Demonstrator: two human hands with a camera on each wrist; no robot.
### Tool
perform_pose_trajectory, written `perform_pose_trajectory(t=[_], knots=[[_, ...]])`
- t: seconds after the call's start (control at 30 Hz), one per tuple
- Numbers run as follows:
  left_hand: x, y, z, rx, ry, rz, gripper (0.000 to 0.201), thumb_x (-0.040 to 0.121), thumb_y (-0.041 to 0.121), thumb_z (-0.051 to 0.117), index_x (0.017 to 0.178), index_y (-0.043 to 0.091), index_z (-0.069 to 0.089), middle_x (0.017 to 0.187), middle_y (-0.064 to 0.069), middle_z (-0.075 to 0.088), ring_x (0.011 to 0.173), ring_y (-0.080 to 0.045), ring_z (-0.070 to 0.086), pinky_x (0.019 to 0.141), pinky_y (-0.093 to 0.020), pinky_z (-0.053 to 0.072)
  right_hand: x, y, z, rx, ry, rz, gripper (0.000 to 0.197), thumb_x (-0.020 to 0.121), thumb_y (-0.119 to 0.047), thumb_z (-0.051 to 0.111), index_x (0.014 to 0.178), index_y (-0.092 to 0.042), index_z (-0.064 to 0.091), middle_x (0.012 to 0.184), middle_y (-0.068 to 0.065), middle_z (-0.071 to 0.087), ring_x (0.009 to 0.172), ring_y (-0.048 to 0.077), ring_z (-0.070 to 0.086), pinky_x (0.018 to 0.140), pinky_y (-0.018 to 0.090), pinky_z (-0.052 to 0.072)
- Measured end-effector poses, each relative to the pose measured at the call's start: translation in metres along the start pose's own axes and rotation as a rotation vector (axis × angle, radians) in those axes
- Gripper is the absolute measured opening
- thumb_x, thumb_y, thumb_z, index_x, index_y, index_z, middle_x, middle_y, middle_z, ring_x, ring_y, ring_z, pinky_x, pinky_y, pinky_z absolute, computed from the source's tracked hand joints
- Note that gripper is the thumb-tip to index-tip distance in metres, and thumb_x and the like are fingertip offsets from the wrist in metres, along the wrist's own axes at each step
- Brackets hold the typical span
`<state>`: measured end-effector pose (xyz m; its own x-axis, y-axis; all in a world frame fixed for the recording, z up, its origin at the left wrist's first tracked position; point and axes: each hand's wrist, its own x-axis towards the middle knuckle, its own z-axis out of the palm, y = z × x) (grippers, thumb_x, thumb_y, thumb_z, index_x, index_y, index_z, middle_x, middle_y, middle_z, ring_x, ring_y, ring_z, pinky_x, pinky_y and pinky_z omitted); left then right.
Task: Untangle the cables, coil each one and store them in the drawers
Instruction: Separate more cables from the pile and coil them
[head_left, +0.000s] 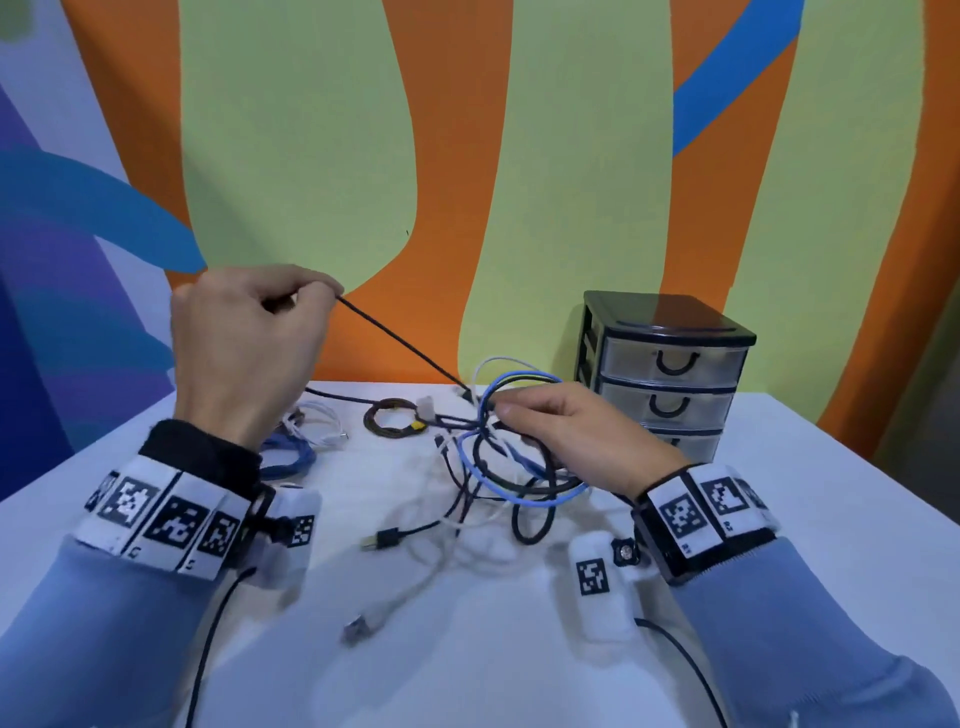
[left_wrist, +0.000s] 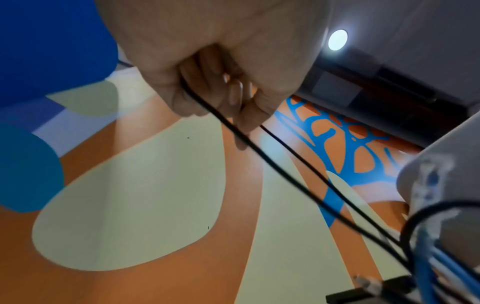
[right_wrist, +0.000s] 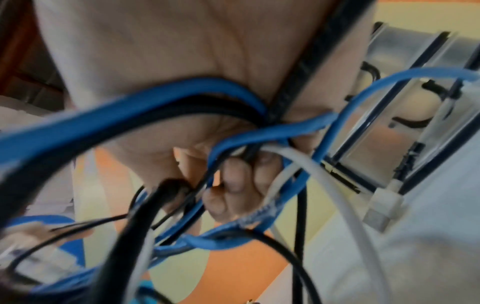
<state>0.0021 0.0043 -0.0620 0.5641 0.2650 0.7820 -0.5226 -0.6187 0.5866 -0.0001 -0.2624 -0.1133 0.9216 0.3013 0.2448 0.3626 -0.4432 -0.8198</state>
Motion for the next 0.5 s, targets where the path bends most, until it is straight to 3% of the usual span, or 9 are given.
perform_pose_trajectory(t=[0.03,0.07,0.13,0.17,0.23,0.3,0.37,0.43,0.5], knots=[[0.002,-0.003,0.001,-0.031,0.003,-0.024,0.025,0.088,0.021,0.061,0.087,0.028,0.085,0.049,0.015,0.058,0.053,-0.01,0.047,0.059,-0.027,0.036,0.003,0.006,-0.003,-0.016,0.045,0.017,0.021,0.104,-0.041,0.059,0.097,-0.047,0.077,0.092,0.011,0.078,0.085,0.017,0.076,0.084,0.037,0.06],[0.004,-0.004,0.003,-0.082,0.022,-0.046,0.024,0.087,0.02,0.062,0.084,0.03,0.084,0.049,0.013,0.056,0.053,-0.01,0.044,0.059,-0.027,0.035,0.006,0.011,-0.005,-0.037,0.085,0.038,0.021,0.104,-0.041,0.057,0.104,-0.05,0.076,0.1,0.018,0.078,0.086,0.024,0.076,0.084,0.038,0.06],[0.005,-0.003,0.005,-0.2,0.11,-0.072,0.022,0.084,0.019,0.064,0.08,0.03,0.083,0.053,0.009,0.059,0.056,-0.007,0.045,0.06,-0.026,0.036,0.009,0.014,-0.005,-0.076,0.12,0.084,0.029,0.108,-0.031,0.051,0.125,-0.045,0.07,0.066,0.007,0.066,0.049,0.012,0.052,0.053,0.021,0.045],[0.006,-0.001,0.004,-0.242,0.163,-0.074,0.022,0.083,0.017,0.064,0.082,0.028,0.083,0.057,0.008,0.062,0.057,-0.006,0.046,0.061,-0.024,0.038,0.011,0.016,-0.004,-0.095,0.121,0.117,0.035,0.11,-0.025,0.047,0.135,-0.043,0.064,0.058,-0.001,0.053,0.04,0.008,0.039,0.044,0.019,0.036],[0.008,-0.001,0.001,-0.25,0.25,-0.047,0.022,0.084,0.015,0.064,0.087,0.022,0.084,0.063,0.002,0.064,0.059,-0.005,0.05,0.061,-0.02,0.039,0.01,0.016,-0.004,-0.157,0.131,0.143,0.04,0.11,-0.023,0.044,0.141,-0.045,0.059,0.059,-0.008,0.051,0.035,0.005,0.037,0.041,0.017,0.033],[0.009,-0.006,-0.003,-0.155,0.304,0.019,0.024,0.086,0.016,0.061,0.091,0.021,0.084,0.064,-0.002,0.062,0.063,-0.011,0.054,0.064,-0.026,0.042,0.008,0.017,-0.004,-0.252,0.14,0.121,0.039,0.109,-0.023,0.044,0.134,-0.043,0.067,0.063,-0.02,0.06,0.043,0.006,0.044,0.047,0.02,0.037],[0.011,-0.011,-0.006,-0.055,0.308,0.089,0.024,0.088,0.017,0.061,0.094,0.021,0.083,0.071,-0.005,0.064,0.069,-0.016,0.057,0.068,-0.029,0.045,0.005,0.012,-0.005,-0.329,0.14,0.121,0.039,0.108,-0.02,0.046,0.129,-0.039,0.073,0.094,-0.032,0.068,0.056,0.0,0.055,0.055,0.017,0.04],[0.013,-0.012,-0.002,-0.171,0.232,0.051,0.022,0.09,0.015,0.063,0.097,0.021,0.083,0.076,-0.002,0.069,0.07,-0.011,0.059,0.069,-0.026,0.046,0.002,0.006,-0.007,-0.386,0.134,0.098,0.039,0.103,-0.014,0.052,0.128,-0.036,0.072,0.111,-0.021,0.067,0.077,-0.011,0.062,0.066,0.011,0.043],[0.014,-0.007,0.005,-0.447,0.086,-0.138,0.016,0.091,0.014,0.067,0.091,0.018,0.083,0.075,0.002,0.07,0.069,-0.008,0.059,0.068,-0.022,0.047,0.003,0.006,-0.006,-0.373,0.144,0.054,0.039,0.091,-0.018,0.061,0.122,-0.037,0.075,0.118,-0.018,0.072,0.108,0.001,0.068,0.092,0.023,0.053]])
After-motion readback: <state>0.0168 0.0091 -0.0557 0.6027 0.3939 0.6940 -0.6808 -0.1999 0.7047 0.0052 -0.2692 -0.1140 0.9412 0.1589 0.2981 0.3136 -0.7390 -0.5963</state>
